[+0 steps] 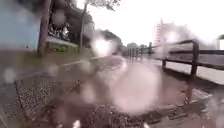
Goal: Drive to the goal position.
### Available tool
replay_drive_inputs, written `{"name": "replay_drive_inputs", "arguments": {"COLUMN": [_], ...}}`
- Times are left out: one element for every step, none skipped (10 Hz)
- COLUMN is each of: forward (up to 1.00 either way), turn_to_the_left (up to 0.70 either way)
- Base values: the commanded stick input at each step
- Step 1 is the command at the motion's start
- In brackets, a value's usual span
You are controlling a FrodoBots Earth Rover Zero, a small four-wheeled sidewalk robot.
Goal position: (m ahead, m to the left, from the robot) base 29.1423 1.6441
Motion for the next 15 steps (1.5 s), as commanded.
{"name": "replay_drive_inputs", "arguments": {"forward": [0.7,0.7,0.7,0.7,0.7,0.7,0.7,0.7,0.7,0.7,0.7,0.7,0.7,0.7,0.7], "turn_to_the_left": [0.0,0.0,0.0,0.0,0.0,0.0,0.0,0.0,0.0,0.0,0.0,0.0,0.0,0.0,0.0]}}
